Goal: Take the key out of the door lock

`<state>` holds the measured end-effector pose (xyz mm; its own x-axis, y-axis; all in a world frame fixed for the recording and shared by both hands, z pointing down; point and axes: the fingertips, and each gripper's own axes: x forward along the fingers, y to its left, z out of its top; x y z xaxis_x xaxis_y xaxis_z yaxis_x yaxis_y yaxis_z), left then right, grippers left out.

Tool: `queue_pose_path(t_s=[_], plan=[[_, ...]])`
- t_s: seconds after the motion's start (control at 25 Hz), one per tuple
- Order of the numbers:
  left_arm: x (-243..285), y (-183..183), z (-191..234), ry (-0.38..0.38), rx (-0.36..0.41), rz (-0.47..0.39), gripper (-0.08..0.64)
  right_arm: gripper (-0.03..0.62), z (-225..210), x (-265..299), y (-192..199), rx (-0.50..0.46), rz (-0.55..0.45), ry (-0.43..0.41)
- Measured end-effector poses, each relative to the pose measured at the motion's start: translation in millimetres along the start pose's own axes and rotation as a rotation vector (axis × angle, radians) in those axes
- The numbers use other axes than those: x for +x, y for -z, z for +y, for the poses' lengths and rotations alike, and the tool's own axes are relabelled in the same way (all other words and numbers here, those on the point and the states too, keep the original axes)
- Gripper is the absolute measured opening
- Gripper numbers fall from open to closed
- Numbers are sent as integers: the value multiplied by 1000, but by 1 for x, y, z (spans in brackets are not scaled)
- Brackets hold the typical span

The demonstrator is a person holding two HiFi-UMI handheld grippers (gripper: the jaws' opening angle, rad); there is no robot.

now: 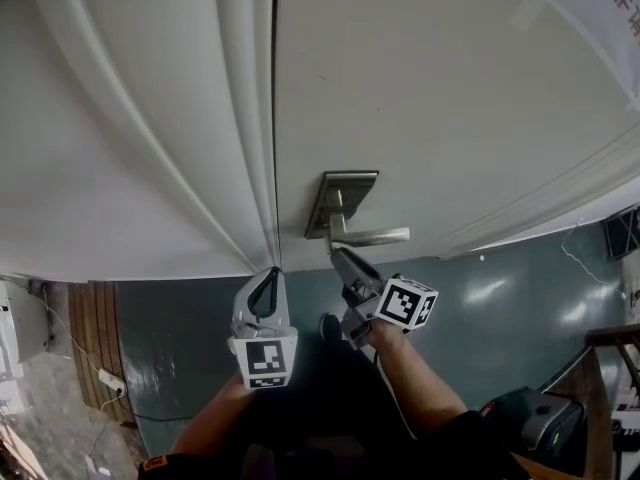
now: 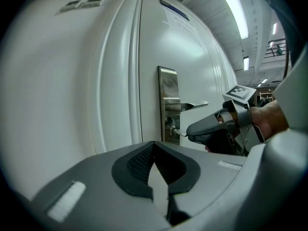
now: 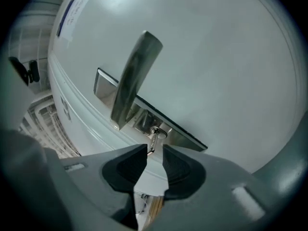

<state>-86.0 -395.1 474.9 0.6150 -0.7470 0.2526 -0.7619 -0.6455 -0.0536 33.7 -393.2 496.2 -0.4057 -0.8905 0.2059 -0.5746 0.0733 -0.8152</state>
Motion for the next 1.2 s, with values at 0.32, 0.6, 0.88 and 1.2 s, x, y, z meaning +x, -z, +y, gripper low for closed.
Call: queue_pose_path(t_s=[0.32,0.6,0.88,1.2], plan=[[6,-3,-3,-41,-14,20,18,78,7,13,2,172,36,-132],[7,-5,-2,-83,-39,34,18,31,12,20,-2,260,48,-221],[7,-7,-6,-101,-44,38,18,17,10,18,0,343,25,-235],[8,-6,-10,-93,-48,40,18,12,14,4,16,409,25,-233]])
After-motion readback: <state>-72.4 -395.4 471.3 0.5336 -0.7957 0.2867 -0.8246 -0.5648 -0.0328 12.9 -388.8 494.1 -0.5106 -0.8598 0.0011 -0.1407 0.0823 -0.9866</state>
